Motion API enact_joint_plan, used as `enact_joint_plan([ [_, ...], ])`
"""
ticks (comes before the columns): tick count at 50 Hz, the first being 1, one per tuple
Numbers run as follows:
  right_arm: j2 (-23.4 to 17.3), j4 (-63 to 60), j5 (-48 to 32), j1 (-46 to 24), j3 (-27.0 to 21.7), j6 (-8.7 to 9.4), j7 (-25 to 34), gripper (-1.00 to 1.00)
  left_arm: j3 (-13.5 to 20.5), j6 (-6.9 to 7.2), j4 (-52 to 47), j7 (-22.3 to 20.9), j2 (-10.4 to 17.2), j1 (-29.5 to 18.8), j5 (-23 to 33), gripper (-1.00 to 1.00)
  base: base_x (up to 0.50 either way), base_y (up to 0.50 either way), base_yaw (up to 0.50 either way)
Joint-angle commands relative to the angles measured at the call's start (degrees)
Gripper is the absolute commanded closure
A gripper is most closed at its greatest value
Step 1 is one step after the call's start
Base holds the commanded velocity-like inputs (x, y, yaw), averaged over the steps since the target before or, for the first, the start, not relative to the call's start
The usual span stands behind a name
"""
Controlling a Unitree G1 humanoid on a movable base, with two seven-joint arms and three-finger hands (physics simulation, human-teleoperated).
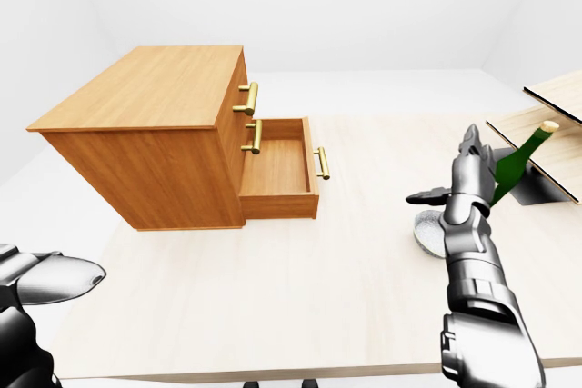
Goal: Put the bowl on top of the cabinet.
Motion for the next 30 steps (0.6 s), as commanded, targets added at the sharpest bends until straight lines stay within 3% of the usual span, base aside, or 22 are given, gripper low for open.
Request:
enact_joint_plan([
  [1, -0.91, 2.64, -1.1, -0.72, 0.5, 0.0, -1.36, -1.0, -0.05, 0.0, 0.0, 0.02, -0.01, 0.03, 0.03, -1.0, 0.0, 0.0, 0.0],
  [30, -1.8, 10.48, -4.45, -3.27, 2.72, 0.0, -5.79, -1.0, -0.47, 0.0, 0.0, -1.99, -1.6, -0.08, 2.5, -1.0, 0.0, 0.0, 0.0],
])
